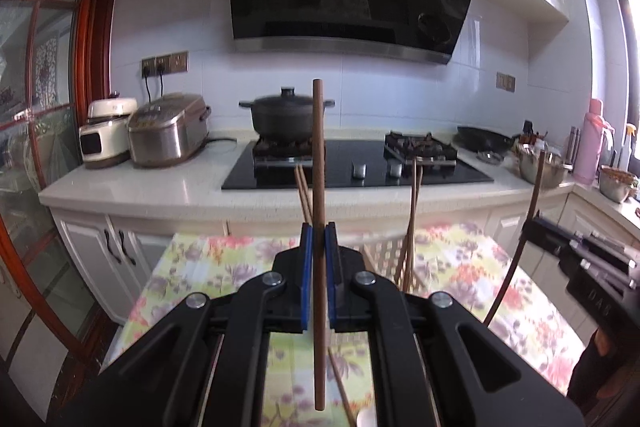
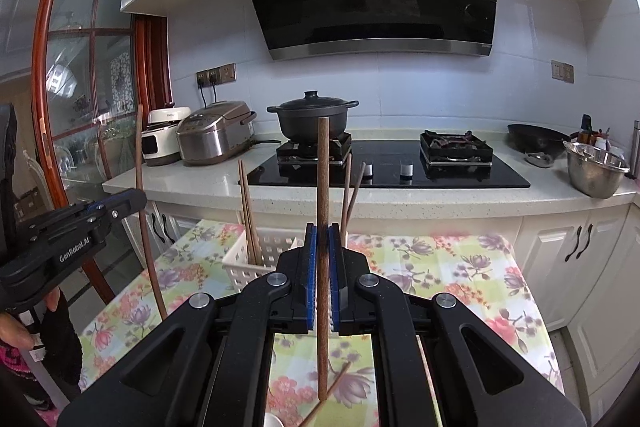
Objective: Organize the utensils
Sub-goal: 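Lower the left gripper's chopstick into the caddy and open it while the right gripper releases its own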
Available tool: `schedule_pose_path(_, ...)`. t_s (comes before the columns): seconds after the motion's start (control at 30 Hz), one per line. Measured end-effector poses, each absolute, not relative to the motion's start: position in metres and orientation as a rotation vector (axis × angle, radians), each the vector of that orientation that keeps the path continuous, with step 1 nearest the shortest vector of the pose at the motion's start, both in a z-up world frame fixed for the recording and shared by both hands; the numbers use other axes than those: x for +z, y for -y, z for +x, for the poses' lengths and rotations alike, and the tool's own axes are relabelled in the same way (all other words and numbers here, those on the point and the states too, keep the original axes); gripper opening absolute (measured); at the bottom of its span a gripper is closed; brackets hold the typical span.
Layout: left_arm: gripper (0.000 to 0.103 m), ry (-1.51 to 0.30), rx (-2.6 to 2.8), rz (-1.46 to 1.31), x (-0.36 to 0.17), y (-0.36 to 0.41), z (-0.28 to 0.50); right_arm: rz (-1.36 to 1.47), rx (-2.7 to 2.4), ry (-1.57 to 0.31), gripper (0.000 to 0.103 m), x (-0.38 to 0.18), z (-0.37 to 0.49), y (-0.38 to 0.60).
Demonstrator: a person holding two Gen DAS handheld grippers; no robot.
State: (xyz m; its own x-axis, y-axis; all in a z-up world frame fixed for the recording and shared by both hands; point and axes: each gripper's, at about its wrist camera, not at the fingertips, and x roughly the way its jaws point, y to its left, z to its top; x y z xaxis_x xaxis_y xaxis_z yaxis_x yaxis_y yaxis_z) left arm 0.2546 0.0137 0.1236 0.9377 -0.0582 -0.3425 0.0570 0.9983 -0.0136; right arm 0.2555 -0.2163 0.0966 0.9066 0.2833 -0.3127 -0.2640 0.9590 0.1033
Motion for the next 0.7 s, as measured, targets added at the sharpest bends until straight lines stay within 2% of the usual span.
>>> schedule_pose_path(0.4,0.006,-0.282,-0.033,-0.067,0.193,-0.010,0.331,0.038,0.272,-0.277,0.006,0.140,0.308,0.197)
schedule_pose_path(0.7,0.006,-0.344,-0.073,-0.124,0.169,-0.009,0.383,0.048,0.292,-0.294,0.006,0.126,0.354,0.183)
